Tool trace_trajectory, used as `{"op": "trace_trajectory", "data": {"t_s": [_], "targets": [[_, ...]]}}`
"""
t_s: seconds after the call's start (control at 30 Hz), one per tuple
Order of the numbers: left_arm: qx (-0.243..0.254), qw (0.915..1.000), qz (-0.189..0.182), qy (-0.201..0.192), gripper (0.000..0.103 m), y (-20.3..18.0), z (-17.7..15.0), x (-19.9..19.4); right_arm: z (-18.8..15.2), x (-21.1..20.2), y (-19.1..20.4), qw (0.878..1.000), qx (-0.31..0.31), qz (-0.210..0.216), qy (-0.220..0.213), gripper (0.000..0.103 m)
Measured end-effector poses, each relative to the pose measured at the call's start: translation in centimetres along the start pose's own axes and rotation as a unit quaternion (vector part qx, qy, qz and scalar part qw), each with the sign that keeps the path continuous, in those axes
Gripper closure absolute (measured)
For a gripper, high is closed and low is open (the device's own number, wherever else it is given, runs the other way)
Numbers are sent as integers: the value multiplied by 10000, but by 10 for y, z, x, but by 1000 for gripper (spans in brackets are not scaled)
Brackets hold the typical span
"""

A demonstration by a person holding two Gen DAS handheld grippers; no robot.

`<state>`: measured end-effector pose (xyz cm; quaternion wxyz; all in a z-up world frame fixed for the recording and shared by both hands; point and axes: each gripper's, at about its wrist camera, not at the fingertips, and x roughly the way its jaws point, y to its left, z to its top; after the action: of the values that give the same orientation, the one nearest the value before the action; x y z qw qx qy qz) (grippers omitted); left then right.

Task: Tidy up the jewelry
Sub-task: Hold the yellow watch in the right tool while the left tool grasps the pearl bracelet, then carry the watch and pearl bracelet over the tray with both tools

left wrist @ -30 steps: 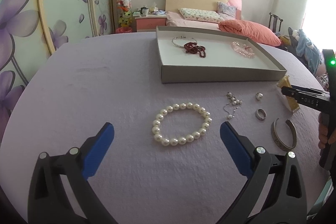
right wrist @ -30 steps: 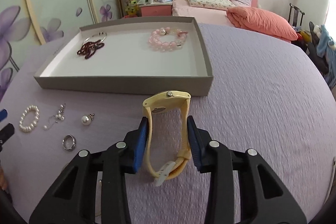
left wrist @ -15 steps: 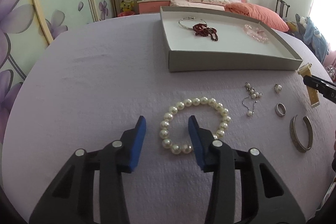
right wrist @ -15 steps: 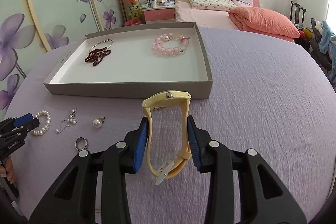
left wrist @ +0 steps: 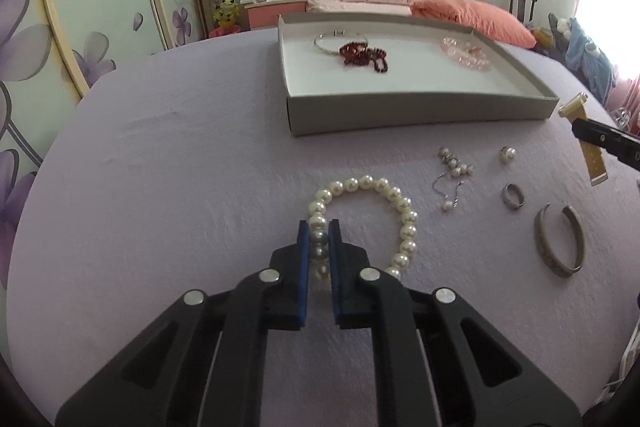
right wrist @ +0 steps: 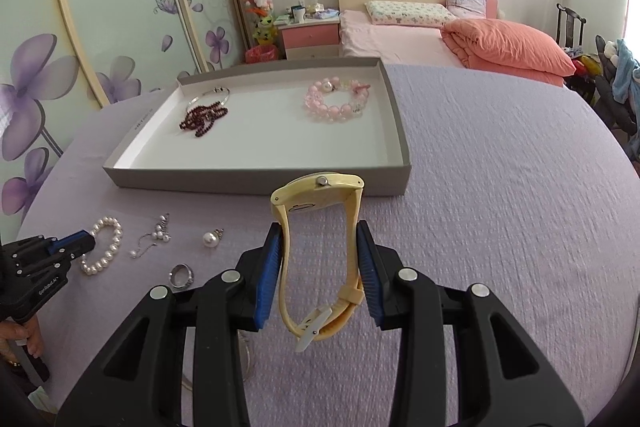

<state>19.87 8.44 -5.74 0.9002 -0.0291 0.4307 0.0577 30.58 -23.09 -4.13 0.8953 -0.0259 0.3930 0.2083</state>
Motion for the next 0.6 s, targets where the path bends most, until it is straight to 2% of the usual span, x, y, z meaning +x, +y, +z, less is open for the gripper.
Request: {"op": "trace_trajectory", "data": {"t_s": [0.33, 0.6], "targets": [[-129, 9936, -536, -987, 94, -2, 27, -68, 7, -20, 7, 9995, -23, 164, -256, 65], [-138, 9891, -645, -1317, 94, -11, 36, -95, 4, -27, 19, 9990, -113, 306, -318, 65]]}}
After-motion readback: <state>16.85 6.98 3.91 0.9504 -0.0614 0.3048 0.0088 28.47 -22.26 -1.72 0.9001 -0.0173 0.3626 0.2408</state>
